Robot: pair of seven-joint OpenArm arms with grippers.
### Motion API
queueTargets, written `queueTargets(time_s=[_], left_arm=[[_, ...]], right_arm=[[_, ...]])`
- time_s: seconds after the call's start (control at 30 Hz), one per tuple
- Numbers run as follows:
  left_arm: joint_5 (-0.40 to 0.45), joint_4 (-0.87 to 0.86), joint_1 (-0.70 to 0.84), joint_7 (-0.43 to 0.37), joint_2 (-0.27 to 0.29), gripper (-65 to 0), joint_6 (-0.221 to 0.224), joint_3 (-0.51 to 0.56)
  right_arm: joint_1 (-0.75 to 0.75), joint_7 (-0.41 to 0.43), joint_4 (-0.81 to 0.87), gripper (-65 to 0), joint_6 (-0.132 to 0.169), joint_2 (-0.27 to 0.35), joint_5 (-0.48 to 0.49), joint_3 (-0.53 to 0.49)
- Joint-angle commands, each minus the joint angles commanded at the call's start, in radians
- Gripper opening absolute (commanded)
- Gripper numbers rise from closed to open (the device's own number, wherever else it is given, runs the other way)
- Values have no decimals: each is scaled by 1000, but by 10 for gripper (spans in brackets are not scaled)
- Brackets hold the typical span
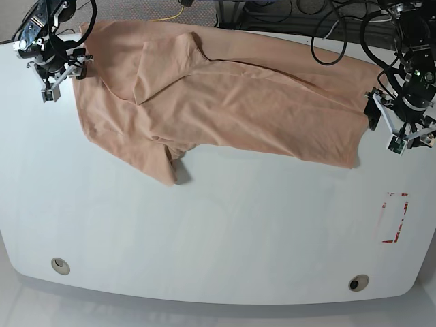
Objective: Layout the t-shirt on the table in an organized manner, then fold the t-shirt properly
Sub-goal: 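Lay the shirt down and open both grippers to release it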
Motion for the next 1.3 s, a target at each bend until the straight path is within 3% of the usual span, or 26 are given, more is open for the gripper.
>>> queueTargets(time_s=[0.4,0.47,0.6,0.63,1.3], left_arm=[[0,-8,-2,0,0,-112,0,2],[0,-9,-2,0,0,-112,0,3],[2,-11,-3,0,0,-112,0,3],[2,-11,-3,0,0,-112,0,3],[2,-11,2,0,-2,-112,2,2]], right_arm=[[17,0,-2,-376,0,-18,-3,-49],[18,0,-2,-436,0,-18,-5,-49],[38,0,-21,-633,0,-12,-6,-51],[41,0,-31,-650,0,-12,-6,-51],[103,69,-255,-650,0,163,-6,-52]])
